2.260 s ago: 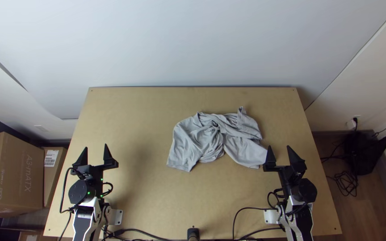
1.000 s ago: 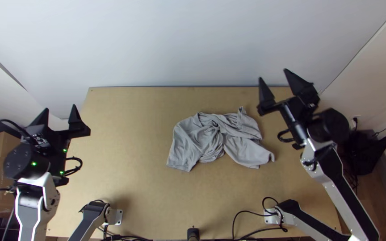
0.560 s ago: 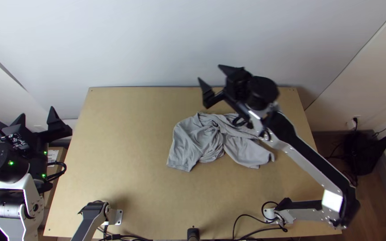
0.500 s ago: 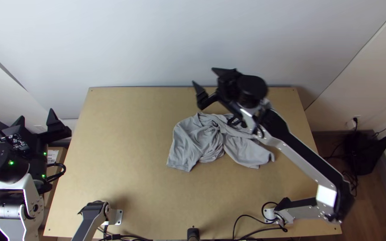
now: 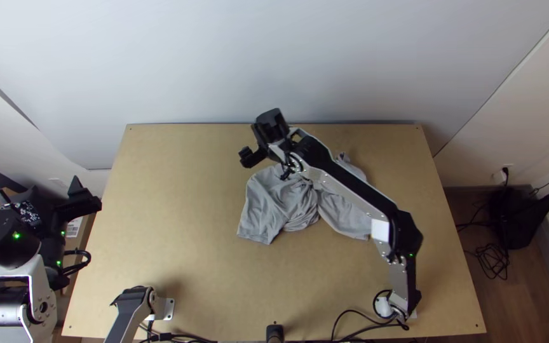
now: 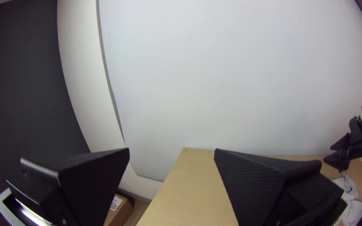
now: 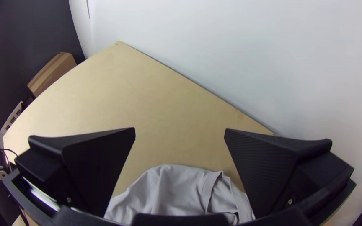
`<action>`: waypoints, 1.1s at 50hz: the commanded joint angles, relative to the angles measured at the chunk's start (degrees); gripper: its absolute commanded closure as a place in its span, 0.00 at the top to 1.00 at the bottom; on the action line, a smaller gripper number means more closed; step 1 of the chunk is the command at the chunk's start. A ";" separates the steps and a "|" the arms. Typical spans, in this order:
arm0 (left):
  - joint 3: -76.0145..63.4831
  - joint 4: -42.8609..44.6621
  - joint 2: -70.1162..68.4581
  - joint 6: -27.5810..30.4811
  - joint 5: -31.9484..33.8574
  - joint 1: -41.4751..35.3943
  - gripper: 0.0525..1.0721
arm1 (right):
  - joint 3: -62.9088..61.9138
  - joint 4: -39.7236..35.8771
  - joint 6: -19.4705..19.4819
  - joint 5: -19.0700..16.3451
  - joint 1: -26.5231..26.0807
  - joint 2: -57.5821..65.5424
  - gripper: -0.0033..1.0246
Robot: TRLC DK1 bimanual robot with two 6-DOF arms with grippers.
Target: Fold the t-shirt
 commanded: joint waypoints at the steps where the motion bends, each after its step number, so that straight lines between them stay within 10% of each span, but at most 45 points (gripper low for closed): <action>1: 1.23 -2.37 -0.46 -0.96 0.06 0.76 0.96 | 6.83 -5.23 3.54 1.20 0.68 5.75 0.96; 16: 0.44 -5.53 -2.39 -2.46 1.99 1.46 0.96 | 12.63 -14.73 10.40 1.11 1.12 15.33 0.95; 55: -5.36 -7.03 -4.24 -2.28 2.43 1.81 0.96 | 13.78 -14.29 10.57 1.29 4.37 25.09 0.84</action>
